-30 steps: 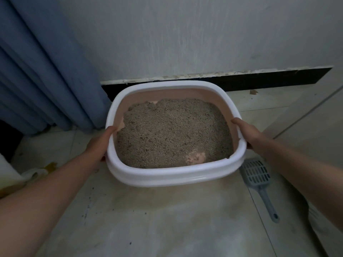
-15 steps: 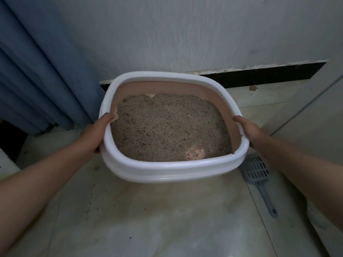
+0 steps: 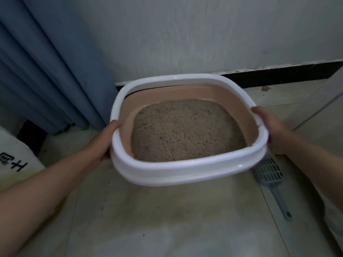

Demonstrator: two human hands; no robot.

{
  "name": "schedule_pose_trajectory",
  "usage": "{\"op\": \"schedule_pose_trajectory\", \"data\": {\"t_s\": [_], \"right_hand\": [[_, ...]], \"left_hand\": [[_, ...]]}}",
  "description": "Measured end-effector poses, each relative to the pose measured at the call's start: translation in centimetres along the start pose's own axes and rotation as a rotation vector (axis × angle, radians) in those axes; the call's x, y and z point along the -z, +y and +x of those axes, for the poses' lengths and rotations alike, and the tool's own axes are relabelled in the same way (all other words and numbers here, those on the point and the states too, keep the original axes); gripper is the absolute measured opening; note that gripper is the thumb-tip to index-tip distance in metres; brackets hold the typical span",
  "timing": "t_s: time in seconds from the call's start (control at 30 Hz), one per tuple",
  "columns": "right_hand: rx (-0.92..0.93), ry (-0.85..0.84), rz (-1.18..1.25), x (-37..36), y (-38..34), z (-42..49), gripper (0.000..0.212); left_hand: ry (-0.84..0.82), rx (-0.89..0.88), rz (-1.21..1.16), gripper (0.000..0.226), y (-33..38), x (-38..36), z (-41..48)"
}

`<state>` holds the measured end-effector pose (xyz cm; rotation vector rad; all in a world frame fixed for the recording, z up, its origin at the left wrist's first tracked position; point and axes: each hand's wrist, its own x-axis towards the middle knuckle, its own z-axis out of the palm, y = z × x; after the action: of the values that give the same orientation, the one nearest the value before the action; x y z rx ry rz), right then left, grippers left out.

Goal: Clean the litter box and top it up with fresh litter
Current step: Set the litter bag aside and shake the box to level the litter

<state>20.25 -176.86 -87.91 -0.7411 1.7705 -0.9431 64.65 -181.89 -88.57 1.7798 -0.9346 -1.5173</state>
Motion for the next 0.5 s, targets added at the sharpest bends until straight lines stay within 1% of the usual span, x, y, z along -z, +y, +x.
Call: {"op": "schedule_pose_trajectory", "data": {"t_s": [0.03, 0.07, 0.13, 0.17, 0.2, 0.27, 0.3, 0.33, 0.37, 0.43, 0.47, 0.5], "right_hand": [[0.025, -0.012, -0.054, -0.8, 0.6, 0.1, 0.042], [0.034, -0.008, -0.099, -1.7, 1.2, 0.2, 0.045], [0.023, -0.005, -0.131, -2.8, 2.0, 0.5, 0.059], [0.004, -0.008, -0.121, -2.6, 2.3, 0.8, 0.062], [-0.014, 0.012, -0.098, -2.1, 2.3, 0.9, 0.058], [-0.027, 0.079, -0.054, -0.8, 1.7, 1.1, 0.044], [-0.022, 0.106, -0.05, -0.4, 1.6, 1.3, 0.041], [-0.003, 0.118, -0.063, -0.4, 1.7, 1.7, 0.039], [0.008, 0.115, -0.079, -0.6, 1.7, 1.8, 0.038], [0.007, 0.085, -0.092, -1.6, 2.2, 2.0, 0.041], [-0.006, 0.069, -0.087, -2.1, 2.4, 2.0, 0.047], [-0.02, 0.06, -0.082, -2.4, 2.6, 2.0, 0.053]], "left_hand": [[0.019, -0.006, -0.006, 0.051, -0.6, 0.8, 0.2], [0.042, -0.004, -0.016, 0.043, -1.2, 2.0, 0.5], [0.08, -0.027, -0.045, 0.037, -1.9, 3.2, 0.9], [0.075, -0.047, -0.052, 0.037, -1.6, 3.0, 1.3], [0.053, -0.059, -0.031, 0.039, -1.3, 2.5, 1.2], [0.016, -0.035, 0.029, 0.057, -1.1, 1.3, 1.2], [0.015, -0.002, 0.04, 0.065, -1.5, 1.0, 1.5], [0.019, 0.014, 0.038, 0.066, -2.1, 1.0, 1.8], [0.027, 0.01, 0.035, 0.061, -2.6, 0.9, 2.0], [0.058, -0.005, 0.01, 0.044, -2.9, 1.5, 2.5], [0.075, -0.015, -0.007, 0.037, -2.7, 1.9, 2.9], [0.081, -0.024, -0.012, 0.036, -2.5, 2.2, 3.3]]}}
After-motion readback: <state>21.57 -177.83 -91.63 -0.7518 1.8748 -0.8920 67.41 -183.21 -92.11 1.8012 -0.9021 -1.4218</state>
